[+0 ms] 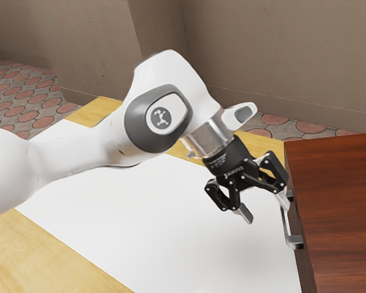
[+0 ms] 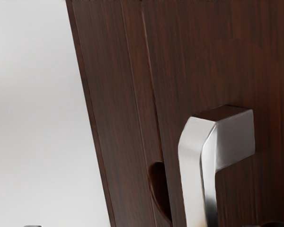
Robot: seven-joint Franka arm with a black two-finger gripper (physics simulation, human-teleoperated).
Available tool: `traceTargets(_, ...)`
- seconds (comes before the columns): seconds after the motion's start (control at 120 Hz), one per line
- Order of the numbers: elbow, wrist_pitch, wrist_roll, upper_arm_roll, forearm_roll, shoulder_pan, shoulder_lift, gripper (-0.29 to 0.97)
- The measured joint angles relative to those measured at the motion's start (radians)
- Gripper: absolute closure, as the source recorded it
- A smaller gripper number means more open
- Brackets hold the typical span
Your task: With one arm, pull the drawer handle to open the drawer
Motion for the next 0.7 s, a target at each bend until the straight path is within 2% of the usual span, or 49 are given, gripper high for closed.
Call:
traceTargets(0.458,-0.009,0.037,-0.063,0.002,0.01,-0.022,0.019,0.2)
traceTargets(0.7,-0.016,0.041,-0.091,0.005,0.014,-0.023,0.019,0.28)
